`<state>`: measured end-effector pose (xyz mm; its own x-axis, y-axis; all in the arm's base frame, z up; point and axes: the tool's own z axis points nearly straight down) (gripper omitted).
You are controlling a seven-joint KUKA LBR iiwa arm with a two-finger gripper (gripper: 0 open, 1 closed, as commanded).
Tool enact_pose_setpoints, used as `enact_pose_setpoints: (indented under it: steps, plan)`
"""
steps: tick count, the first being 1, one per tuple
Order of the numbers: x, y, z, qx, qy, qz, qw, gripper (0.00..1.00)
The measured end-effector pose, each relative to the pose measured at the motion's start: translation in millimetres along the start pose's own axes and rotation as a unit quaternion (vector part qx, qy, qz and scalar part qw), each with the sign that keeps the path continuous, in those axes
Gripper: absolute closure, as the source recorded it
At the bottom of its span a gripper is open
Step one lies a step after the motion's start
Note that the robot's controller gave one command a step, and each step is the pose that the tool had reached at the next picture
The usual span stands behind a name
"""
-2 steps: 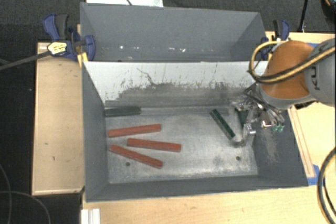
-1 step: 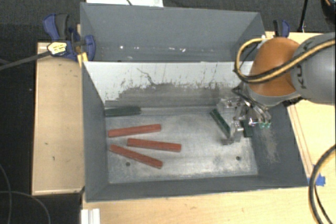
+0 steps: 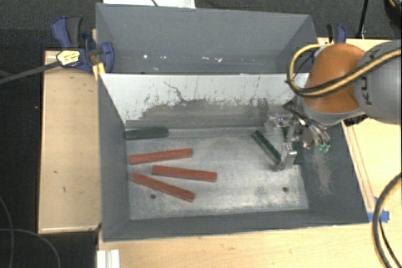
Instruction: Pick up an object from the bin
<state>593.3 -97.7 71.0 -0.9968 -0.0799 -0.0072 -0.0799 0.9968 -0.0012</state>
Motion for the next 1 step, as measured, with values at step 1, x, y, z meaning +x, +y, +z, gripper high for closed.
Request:
enact_pose_setpoints:
  steps: [1]
  plan:
    - [0.1, 0.8, 0.0, 0.000, 0.0003, -0.002, 1.0000, 1.00]
